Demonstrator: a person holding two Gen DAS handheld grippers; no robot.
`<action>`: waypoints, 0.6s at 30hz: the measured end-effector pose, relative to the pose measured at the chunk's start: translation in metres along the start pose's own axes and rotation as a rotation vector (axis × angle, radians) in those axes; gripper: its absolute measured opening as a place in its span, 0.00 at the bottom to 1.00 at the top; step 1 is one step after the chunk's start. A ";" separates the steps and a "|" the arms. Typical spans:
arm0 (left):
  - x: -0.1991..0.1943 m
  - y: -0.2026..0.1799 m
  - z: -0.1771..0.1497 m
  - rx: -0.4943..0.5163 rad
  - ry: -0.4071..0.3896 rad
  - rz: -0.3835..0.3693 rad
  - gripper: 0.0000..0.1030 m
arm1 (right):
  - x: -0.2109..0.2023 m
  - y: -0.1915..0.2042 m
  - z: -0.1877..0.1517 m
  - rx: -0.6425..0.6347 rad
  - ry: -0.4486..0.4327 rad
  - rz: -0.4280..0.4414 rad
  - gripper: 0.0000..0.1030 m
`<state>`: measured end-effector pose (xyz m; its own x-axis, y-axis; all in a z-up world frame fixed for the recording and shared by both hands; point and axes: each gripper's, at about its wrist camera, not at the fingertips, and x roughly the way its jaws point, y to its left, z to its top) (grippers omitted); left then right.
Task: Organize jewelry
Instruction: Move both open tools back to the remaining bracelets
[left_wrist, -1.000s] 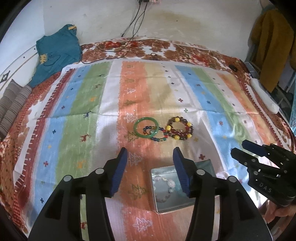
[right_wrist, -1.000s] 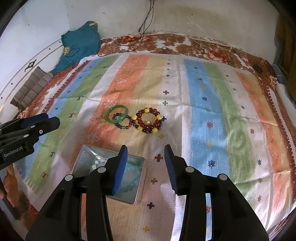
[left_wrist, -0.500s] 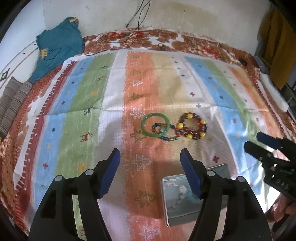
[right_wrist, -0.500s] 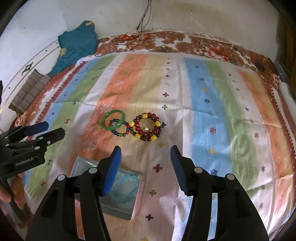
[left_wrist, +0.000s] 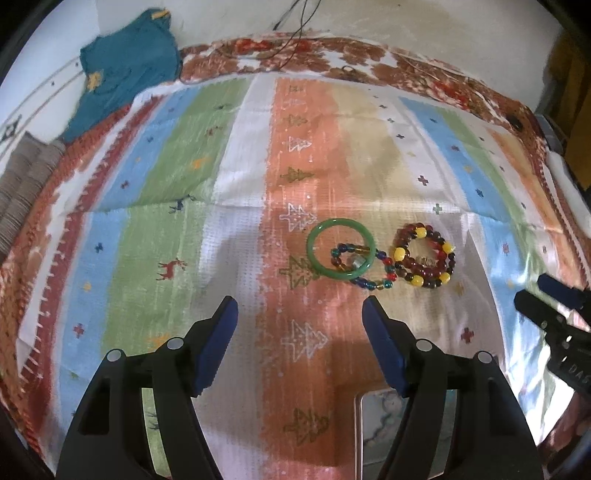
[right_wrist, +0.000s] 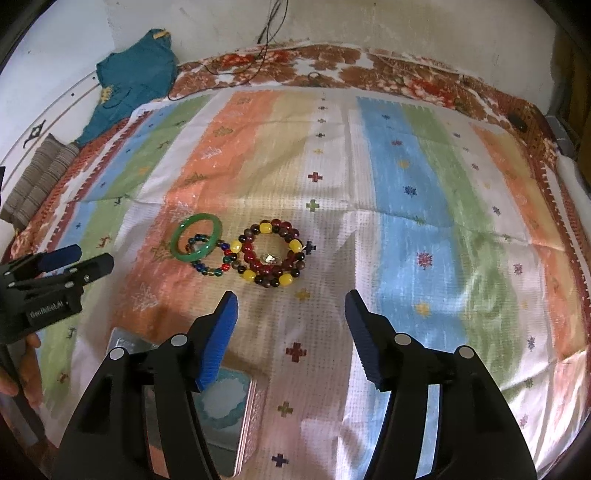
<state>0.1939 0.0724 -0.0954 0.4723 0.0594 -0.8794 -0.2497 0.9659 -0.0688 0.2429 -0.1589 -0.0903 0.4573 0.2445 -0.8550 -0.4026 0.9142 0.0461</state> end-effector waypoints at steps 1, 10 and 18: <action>0.003 0.000 0.002 0.001 0.001 0.005 0.68 | 0.003 -0.001 0.001 0.003 0.003 -0.001 0.58; 0.028 -0.001 0.016 0.014 0.018 0.017 0.68 | 0.024 -0.008 0.012 0.033 0.020 0.008 0.58; 0.050 0.004 0.024 0.018 0.042 0.017 0.68 | 0.041 -0.015 0.018 0.048 0.039 -0.007 0.58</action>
<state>0.2363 0.0856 -0.1284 0.4323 0.0652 -0.8994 -0.2416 0.9693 -0.0459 0.2821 -0.1566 -0.1170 0.4281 0.2258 -0.8751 -0.3603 0.9307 0.0639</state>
